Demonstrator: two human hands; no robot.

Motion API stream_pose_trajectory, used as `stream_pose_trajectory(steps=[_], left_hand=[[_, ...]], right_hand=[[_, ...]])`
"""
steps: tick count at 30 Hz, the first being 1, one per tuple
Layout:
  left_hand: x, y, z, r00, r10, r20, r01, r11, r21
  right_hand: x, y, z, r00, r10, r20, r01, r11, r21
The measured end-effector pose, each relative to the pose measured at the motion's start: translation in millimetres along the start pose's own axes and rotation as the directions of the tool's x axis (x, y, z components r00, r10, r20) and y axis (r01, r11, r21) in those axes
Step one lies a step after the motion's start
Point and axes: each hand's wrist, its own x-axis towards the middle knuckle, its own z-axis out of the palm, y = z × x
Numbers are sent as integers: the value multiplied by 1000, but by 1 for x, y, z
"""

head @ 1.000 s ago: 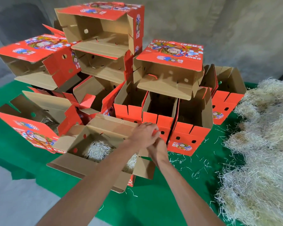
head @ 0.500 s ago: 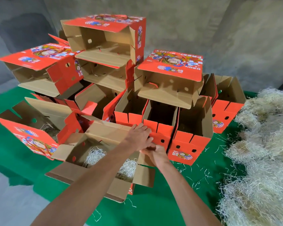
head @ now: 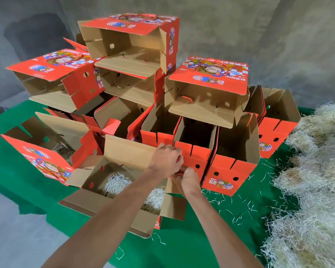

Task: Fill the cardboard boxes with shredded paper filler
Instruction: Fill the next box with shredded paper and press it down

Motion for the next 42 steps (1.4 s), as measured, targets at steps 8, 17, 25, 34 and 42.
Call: stream_pose_trajectory(steps=[8, 17, 25, 34, 42], left_hand=[[7, -5, -9, 999, 0, 43, 11, 965, -262], [-6, -13, -15, 989, -62, 136, 114, 900, -421], [-16, -16, -18, 992, -83, 94, 116, 891, -439], [14, 22, -39, 993, 36, -112, -94, 814, -573], [60, 94, -47, 972, 132, -192, -228, 708, -669]], right_hand=[[-10, -4, 27, 963, -200, -181, 165, 968, -191], [-19, -21, 77, 935, -185, -304, 160, 981, -106], [-4, -16, 86, 944, -81, -320, 20, 982, -190], [-1, -40, 19, 882, -243, -404, 228, 970, -85], [-5, -56, -74, 632, -507, -586, 378, 862, -338]])
